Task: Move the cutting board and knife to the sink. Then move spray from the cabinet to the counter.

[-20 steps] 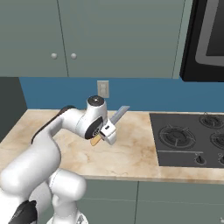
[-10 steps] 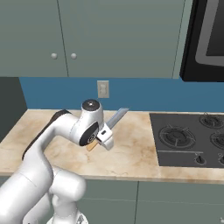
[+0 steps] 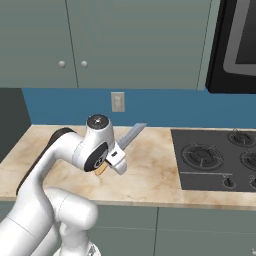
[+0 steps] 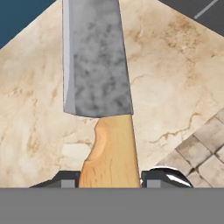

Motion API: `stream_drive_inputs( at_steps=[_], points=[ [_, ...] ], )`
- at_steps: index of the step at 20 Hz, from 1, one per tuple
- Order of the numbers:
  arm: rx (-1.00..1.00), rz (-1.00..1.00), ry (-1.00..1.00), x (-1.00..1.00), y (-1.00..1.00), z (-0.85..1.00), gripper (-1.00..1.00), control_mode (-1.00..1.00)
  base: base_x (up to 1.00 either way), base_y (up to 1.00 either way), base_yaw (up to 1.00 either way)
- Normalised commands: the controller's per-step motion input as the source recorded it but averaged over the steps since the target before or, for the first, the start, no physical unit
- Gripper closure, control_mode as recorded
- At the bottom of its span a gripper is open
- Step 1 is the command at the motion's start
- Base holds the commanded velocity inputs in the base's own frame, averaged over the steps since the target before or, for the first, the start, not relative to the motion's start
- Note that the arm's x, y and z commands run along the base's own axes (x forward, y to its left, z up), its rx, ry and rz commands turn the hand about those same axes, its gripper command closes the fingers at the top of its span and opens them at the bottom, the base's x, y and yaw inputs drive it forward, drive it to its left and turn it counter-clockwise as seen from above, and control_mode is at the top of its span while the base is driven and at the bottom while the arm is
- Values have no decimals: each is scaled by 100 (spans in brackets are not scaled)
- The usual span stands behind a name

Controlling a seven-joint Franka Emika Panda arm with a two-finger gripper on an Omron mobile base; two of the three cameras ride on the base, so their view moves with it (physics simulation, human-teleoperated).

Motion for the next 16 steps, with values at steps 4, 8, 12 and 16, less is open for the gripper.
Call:
stream_drive_inputs(
  at_steps=[4,8,12,16],
  points=[
    [0,0,0,-18,8,31,100,-100,0,0,0],
    [0,0,0,-8,0,9,100,-100,0,0,0],
    [0,0,0,0,1,8,100,100,0,0,0],
    [0,0,0,0,0,0,100,100,-6,-14,-10]
  ],
)
